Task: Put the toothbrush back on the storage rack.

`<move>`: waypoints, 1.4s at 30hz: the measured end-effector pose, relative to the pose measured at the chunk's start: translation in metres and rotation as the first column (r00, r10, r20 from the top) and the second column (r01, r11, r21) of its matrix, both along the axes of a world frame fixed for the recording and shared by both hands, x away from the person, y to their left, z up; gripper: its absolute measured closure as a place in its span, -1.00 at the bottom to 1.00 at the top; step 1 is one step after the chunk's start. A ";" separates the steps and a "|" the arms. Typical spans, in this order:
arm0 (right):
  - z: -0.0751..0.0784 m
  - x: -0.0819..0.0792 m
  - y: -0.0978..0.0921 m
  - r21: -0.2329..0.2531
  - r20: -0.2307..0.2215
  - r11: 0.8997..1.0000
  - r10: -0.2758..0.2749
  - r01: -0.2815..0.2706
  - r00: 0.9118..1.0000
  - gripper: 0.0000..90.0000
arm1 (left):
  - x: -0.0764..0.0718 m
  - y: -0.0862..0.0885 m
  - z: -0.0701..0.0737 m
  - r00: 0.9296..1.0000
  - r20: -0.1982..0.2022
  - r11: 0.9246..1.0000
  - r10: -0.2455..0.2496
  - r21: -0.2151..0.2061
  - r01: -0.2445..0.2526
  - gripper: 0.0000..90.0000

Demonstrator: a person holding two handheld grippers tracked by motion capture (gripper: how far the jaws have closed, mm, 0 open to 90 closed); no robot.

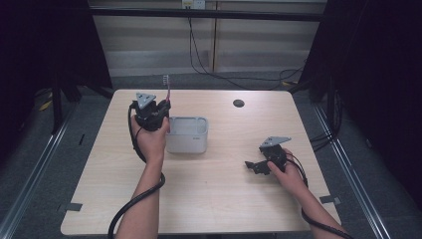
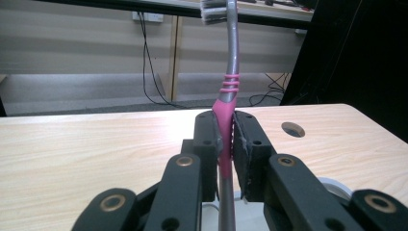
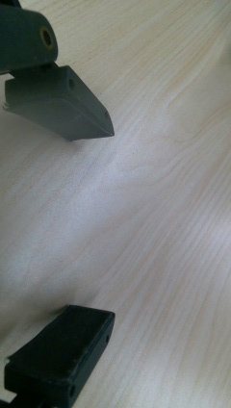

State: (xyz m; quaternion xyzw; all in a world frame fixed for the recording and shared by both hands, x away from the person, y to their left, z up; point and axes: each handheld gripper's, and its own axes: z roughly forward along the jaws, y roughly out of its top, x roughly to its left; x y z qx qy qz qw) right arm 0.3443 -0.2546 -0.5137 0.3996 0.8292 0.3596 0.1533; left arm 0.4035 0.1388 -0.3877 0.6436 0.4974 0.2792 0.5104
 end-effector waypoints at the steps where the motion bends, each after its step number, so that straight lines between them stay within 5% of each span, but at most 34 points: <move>1: 0.000 0.000 0.000 0.000 0.000 1.000 0.000 0.000 1.000 -0.75 | 0.000 0.000 -0.001 1.000 -0.001 1.000 0.001 -0.004 -0.001 0.79; 42: 0.000 0.000 0.000 -0.001 0.001 1.000 0.004 -0.004 1.000 -0.75 | -0.013 0.007 -0.027 0.997 -0.074 1.000 0.008 0.007 -0.008 0.89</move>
